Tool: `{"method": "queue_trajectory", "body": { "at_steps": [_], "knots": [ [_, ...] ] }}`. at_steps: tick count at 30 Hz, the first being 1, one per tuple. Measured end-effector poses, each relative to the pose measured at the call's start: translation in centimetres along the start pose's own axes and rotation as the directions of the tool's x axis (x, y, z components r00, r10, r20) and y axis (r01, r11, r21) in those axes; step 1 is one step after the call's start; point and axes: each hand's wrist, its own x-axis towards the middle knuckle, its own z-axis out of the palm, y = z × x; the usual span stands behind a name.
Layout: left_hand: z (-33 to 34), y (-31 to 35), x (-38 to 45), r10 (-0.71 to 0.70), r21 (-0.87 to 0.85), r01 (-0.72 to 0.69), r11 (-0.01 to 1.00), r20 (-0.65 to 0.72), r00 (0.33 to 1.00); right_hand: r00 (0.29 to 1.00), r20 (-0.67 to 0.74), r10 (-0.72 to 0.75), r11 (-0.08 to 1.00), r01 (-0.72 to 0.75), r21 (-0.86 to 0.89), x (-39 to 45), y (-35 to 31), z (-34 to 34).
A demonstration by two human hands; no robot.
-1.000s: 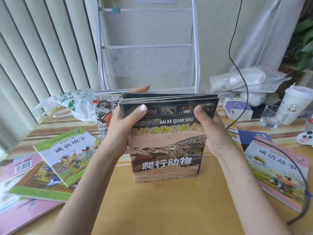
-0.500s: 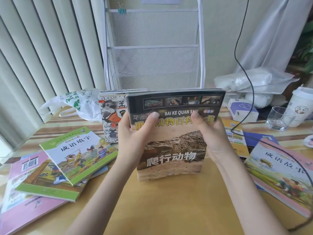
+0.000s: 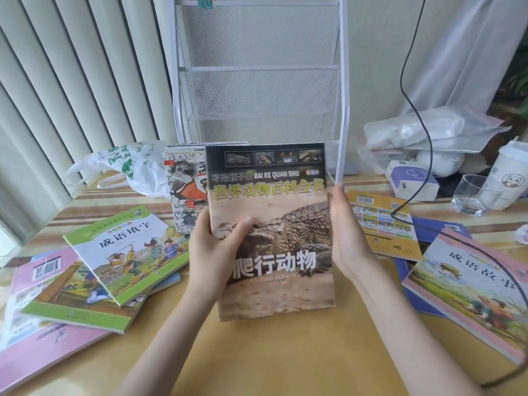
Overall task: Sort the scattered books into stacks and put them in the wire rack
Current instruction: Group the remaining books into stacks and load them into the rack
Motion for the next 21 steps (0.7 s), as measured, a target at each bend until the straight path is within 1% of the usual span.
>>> {"method": "queue_trajectory", "body": {
  "at_steps": [1,2,3,4,5,6,7,8,9,11,12,13,14,15,16,18,19,20,21],
  "knots": [
    [-0.7,0.0,0.6,-0.079,-0.020,0.080,0.997,0.015,0.997,1.000,0.016,-0.007,0.999,0.008,-0.034,0.2,0.2,-0.1],
    [-1.5,-0.4,1.3,-0.170,-0.028,0.171,0.985,0.032,0.985,1.000,0.026,-0.010,0.988,0.014,-0.152,0.4,0.9,-0.4],
    [-2.4,-0.7,1.9,-0.256,-0.034,0.259,0.965,0.059,0.965,0.999,0.040,-0.011,0.941,0.023,-0.337,0.6,1.6,-0.7],
    [-3.4,-1.3,2.5,-0.326,-0.040,0.330,0.943,0.080,0.942,0.996,0.089,0.005,0.840,0.044,-0.541,0.8,2.7,-1.1],
    [-4.2,-1.7,2.7,-0.374,-0.040,0.379,0.924,0.092,0.923,0.986,0.159,0.055,0.697,0.077,-0.713,1.0,4.1,-1.3],
    [-4.9,-2.0,2.8,-0.411,-0.035,0.415,0.909,0.090,0.907,0.965,0.223,0.136,0.534,0.118,-0.837,1.1,5.4,-1.4],
    [-5.3,-2.2,2.7,-0.435,-0.032,0.439,0.898,0.080,0.897,0.946,0.253,0.202,0.376,0.164,-0.912,1.0,6.3,-1.3],
    [-5.6,-2.3,2.5,-0.454,-0.027,0.456,0.889,0.066,0.889,0.939,0.254,0.232,0.258,0.193,-0.947,1.0,7.0,-1.1],
    [-5.7,-2.3,2.3,-0.469,-0.017,0.471,0.882,0.052,0.882,0.940,0.245,0.237,0.192,0.202,-0.960,0.9,7.0,-0.9],
    [-5.7,-2.3,1.8,-0.484,0.008,0.484,0.875,0.039,0.874,0.950,0.217,0.223,0.131,0.191,-0.973,1.1,6.9,-0.4],
    [-5.7,-2.2,1.7,-0.489,0.015,0.488,0.872,0.042,0.871,0.959,0.212,0.189,0.075,0.202,-0.977,1.3,6.8,0.0],
    [-5.8,-2.1,1.6,-0.496,0.017,0.496,0.868,0.047,0.867,0.966,0.223,0.132,-0.010,0.226,-0.974,1.1,6.6,0.4],
    [-5.8,-1.9,1.6,-0.505,0.015,0.505,0.863,0.050,0.862,0.966,0.254,0.052,-0.090,0.258,-0.962,0.9,6.4,0.7],
    [-6.0,-1.8,1.6,-0.513,0.016,0.513,0.858,0.052,0.857,0.954,0.298,-0.037,-0.134,0.291,-0.947,0.7,6.2,0.8],
    [-6.2,-1.7,1.6,-0.522,0.015,0.522,0.853,0.055,0.851,0.929,0.344,-0.135,-0.134,0.326,-0.936,0.7,6.2,0.5],
    [-6.5,-1.5,1.5,-0.544,0.001,0.545,0.838,0.074,0.836,0.867,0.389,-0.311,-0.048,0.395,-0.917,0.6,6.1,-0.4],
    [-6.7,-1.3,1.5,-0.557,-0.016,0.561,0.828,0.093,0.825,0.838,0.377,-0.394,-0.005,0.408,-0.913,0.5,5.9,-0.9],
    [-6.7,-1.0,1.4,-0.572,-0.035,0.579,0.814,0.118,0.812,0.815,0.335,-0.474,0.029,0.394,-0.919,0.4,5.7,-1.5],
    [-6.7,-0.8,1.3,-0.587,-0.053,0.598,0.800,0.142,0.797,0.787,0.257,-0.561,0.082,0.362,-0.929,0.2,5.3,-2.0]
  ]
}}
